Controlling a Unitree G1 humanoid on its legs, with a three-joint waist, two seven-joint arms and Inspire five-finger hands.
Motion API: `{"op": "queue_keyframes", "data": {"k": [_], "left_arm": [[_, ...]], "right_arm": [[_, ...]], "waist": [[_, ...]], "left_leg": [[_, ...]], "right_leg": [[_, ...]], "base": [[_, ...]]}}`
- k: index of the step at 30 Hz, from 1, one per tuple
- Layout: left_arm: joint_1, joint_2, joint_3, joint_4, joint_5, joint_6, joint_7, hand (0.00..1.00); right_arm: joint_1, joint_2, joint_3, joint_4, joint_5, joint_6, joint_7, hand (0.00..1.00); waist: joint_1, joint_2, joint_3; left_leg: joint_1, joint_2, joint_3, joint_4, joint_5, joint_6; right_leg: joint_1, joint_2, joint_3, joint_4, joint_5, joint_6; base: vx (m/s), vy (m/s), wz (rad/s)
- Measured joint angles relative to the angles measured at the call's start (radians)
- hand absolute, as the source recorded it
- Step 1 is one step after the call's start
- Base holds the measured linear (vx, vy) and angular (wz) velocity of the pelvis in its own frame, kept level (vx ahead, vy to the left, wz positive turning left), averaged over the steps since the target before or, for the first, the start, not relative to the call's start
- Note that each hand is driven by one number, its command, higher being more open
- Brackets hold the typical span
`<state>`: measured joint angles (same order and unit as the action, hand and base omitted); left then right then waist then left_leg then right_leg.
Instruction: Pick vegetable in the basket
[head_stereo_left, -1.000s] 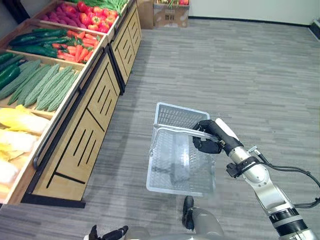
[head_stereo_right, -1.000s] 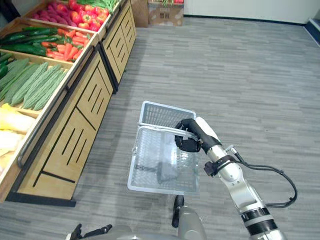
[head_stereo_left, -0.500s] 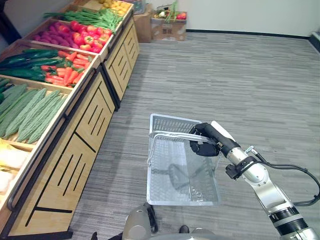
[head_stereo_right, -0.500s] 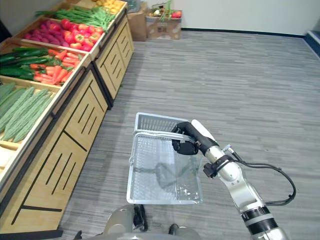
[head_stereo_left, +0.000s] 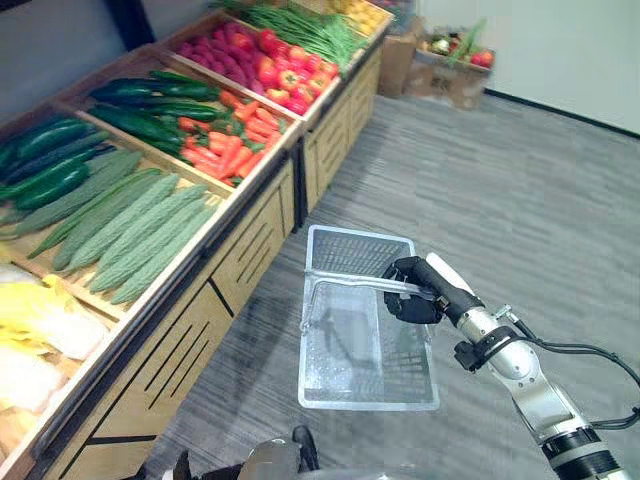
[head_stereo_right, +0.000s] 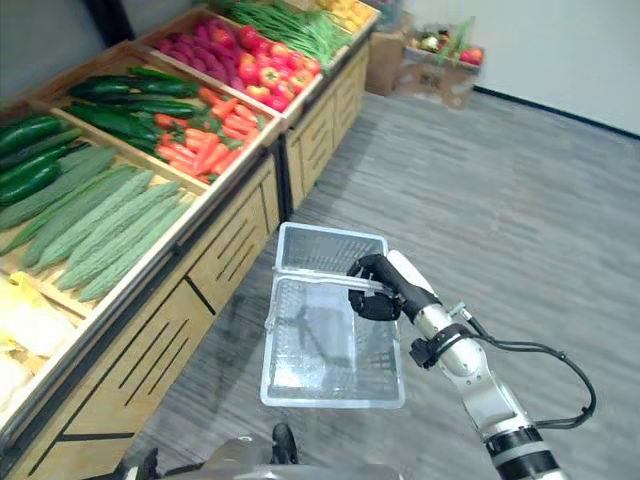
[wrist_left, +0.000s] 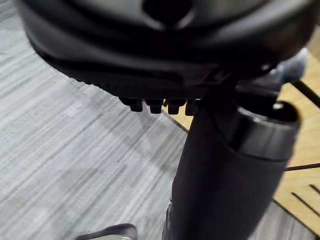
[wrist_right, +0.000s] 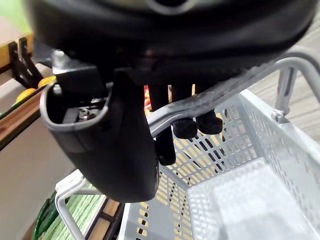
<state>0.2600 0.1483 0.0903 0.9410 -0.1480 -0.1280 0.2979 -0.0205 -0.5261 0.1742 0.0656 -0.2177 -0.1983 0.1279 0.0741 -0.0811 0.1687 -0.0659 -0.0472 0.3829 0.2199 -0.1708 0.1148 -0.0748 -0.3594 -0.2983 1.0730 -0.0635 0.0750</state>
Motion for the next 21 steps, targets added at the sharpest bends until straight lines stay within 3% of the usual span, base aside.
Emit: {"op": "queue_keyframes", "data": {"k": [2, 4, 6, 8, 9, 11, 12, 13, 14, 15, 16, 18, 20, 21], "left_arm": [[-0.002, -0.007, -0.008, -0.021, -0.006, -0.001, 0.002, 1.0], [-0.011, -0.008, -0.006, -0.022, -0.01, -0.001, 0.002, 1.0], [-0.022, -0.003, -0.004, -0.012, -0.009, -0.001, 0.001, 1.0], [-0.033, 0.002, -0.004, -0.003, -0.009, -0.001, 0.002, 1.0], [-0.043, 0.004, -0.004, 0.011, -0.008, -0.002, 0.002, 1.0], [-0.033, 0.012, 0.01, 0.026, -0.009, -0.001, 0.002, 1.0], [-0.014, 0.019, 0.022, 0.027, -0.008, -0.001, 0.003, 1.0], [-0.008, 0.017, 0.025, 0.033, -0.008, -0.001, 0.001, 1.0], [-0.003, 0.012, 0.026, 0.037, -0.008, -0.001, 0.001, 1.0], [0.0, -0.01, 0.049, 0.042, -0.008, -0.001, 0.001, 1.0], [0.001, -0.027, 0.077, 0.047, -0.008, 0.001, 0.0, 1.0], [-0.004, -0.038, 0.098, 0.048, -0.009, 0.0, 0.002, 1.0], [-0.011, -0.045, 0.092, 0.049, -0.007, -0.004, 0.001, 1.0], [-0.016, -0.052, 0.091, 0.049, -0.006, -0.015, 0.001, 1.0]], "right_arm": [[0.001, 0.007, 0.001, 0.01, -0.011, 0.0, -0.017, 0.0], [0.001, 0.015, 0.001, 0.006, -0.016, 0.0, -0.031, 0.0], [0.001, 0.014, 0.0, 0.004, -0.014, 0.0, -0.033, 0.0], [0.001, 0.014, -0.008, 0.004, -0.013, 0.0, -0.034, 0.0], [0.004, 0.019, -0.024, 0.004, -0.013, -0.001, -0.035, 0.0], [0.018, 0.033, -0.045, 0.0, -0.014, -0.001, -0.036, 0.0], [0.036, 0.039, -0.069, -0.004, -0.021, -0.001, -0.035, 0.0], [0.052, 0.033, -0.099, -0.003, -0.016, 0.001, -0.034, 0.0], [0.052, 0.032, -0.114, -0.003, -0.014, 0.001, -0.034, 0.0], [0.048, 0.027, -0.135, -0.004, -0.015, 0.0, -0.036, 0.0], [0.043, 0.014, -0.144, -0.003, -0.014, 0.0, -0.035, 0.0], [0.044, 0.013, -0.151, 0.006, -0.011, 0.001, -0.033, 0.0], [0.048, 0.016, -0.155, 0.012, -0.011, 0.005, -0.03, 0.0], [0.066, 0.021, -0.164, 0.012, -0.013, 0.006, -0.03, 0.0]], "waist": [[-0.009, 0.019, 0.002], [-0.026, 0.026, 0.0], [-0.035, 0.034, 0.001], [-0.049, 0.048, -0.001], [-0.054, 0.042, -0.003], [-0.053, 0.016, -0.015], [-0.054, -0.002, -0.019], [-0.054, 0.001, -0.021], [-0.051, 0.019, -0.022], [-0.039, 0.064, -0.025], [-0.037, 0.087, -0.023], [-0.043, 0.09, -0.024], [-0.054, 0.088, -0.022], [-0.07, 0.083, -0.02]], "left_leg": [[0.073, -0.007, -0.085, -0.042, 0.001, -0.001], [0.115, -0.006, -0.173, -0.057, 0.002, -0.003], [0.142, 0.007, -0.281, -0.056, 0.002, -0.003], [0.147, 0.026, -0.39, -0.053, -0.016, -0.026], [0.144, 0.032, -0.456, -0.046, -0.037, -0.058], [0.133, 0.021, -0.533, -0.022, -0.069, -0.096], [0.134, 0.015, -0.584, 0.015, -0.11, -0.119], [0.129, 0.03, -0.633, 0.057, -0.15, -0.145], [0.123, 0.046, -0.648, 0.069, -0.166, -0.16], [0.112, 0.097, -0.656, 0.069, -0.177, -0.178], [0.101, 0.134, -0.655, 0.06, -0.158, -0.192], [0.09, 0.158, -0.626, 0.05, -0.1, -0.217], [0.07, 0.17, -0.559, 0.074, -0.044, -0.221], [0.062, 0.183, -0.481, 0.096, 0.0, -0.218]], "right_leg": [[-0.071, 0.031, 0.009, 0.037, -0.058, -0.068], [-0.14, 0.068, 0.013, -0.05, -0.109, -0.074], [-0.198, 0.144, 0.078, -0.268, -0.126, -0.063], [-0.229, 0.219, 0.191, -0.515, -0.106, -0.037], [-0.237, 0.245, 0.286, -0.69, -0.062, 0.012], [-0.233, 0.233, 0.372, -0.857, -0.002, 0.073], [-0.229, 0.222, 0.381, -0.846, 0.008, 0.063], [-0.219, 0.239, 0.369, -0.815, 0.099, 0.047], [-0.22, 0.255, 0.354, -0.803, 0.12, 0.035], [-0.222, 0.293, 0.316, -0.806, 0.103, 0.015], [-0.222, 0.313, 0.281, -0.812, 0.091, -0.005], [-0.216, 0.317, 0.239, -0.803, 0.084, -0.038], [-0.18, 0.302, 0.185, -0.808, 0.069, -0.06], [-0.134, 0.283, 0.136, -0.827, 0.061, -0.071]], "base": [[0.38, 0.008, 1.28], [0.32, -0.106, 1.46], [0.34, -0.222, 1.56], [0.23, -0.246, 1.67], [0.23, -0.327, 1.58], [0.3, -0.452, 1.56], [0.29, -0.445, 1.5], [0.31, -0.468, 1.21], [0.3, -0.418, 0.83], [0.35, -0.447, 0.54], [0.29, -0.333, 0.49], [0.27, -0.307, 0.61], [0.21, -0.27, 0.85], [0.13, -0.194, 0.97]]}}
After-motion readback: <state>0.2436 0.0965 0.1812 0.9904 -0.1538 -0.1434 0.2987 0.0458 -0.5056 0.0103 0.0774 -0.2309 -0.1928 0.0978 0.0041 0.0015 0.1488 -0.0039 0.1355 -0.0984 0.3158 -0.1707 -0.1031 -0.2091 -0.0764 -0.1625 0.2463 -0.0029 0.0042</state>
